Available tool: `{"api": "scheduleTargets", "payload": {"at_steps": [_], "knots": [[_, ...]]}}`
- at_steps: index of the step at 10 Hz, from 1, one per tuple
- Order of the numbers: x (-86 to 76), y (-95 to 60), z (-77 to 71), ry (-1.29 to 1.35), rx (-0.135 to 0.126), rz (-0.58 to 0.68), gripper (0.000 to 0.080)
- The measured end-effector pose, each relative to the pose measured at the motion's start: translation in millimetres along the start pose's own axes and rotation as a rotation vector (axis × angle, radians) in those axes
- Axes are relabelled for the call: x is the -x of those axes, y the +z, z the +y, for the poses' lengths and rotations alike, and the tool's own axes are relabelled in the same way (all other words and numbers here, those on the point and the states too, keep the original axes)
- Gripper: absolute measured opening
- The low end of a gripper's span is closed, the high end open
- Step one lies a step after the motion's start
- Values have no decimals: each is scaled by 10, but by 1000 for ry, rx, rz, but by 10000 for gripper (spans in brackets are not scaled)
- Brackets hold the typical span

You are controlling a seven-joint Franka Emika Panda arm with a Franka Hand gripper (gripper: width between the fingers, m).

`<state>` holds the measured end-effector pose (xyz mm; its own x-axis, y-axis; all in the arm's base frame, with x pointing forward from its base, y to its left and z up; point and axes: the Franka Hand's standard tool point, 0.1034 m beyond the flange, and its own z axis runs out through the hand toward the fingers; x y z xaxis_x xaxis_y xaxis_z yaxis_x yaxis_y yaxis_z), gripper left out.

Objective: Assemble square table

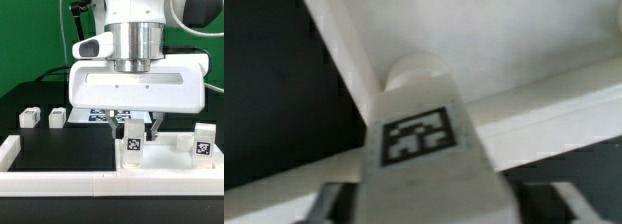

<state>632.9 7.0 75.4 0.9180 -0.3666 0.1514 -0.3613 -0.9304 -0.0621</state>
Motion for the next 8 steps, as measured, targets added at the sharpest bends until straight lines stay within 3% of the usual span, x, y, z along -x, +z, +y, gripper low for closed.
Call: {"api": "scheduleTargets", "payload": {"at_steps": [1, 3, 4, 6, 8], "knots": [[0, 6, 27, 92, 3, -1, 291], [6, 16, 63, 364, 11, -2, 291], [33, 13, 77, 618, 31, -28, 291], [38, -33, 24, 1031, 30, -147, 291], [27, -14, 56, 1206, 34, -169, 291]]}}
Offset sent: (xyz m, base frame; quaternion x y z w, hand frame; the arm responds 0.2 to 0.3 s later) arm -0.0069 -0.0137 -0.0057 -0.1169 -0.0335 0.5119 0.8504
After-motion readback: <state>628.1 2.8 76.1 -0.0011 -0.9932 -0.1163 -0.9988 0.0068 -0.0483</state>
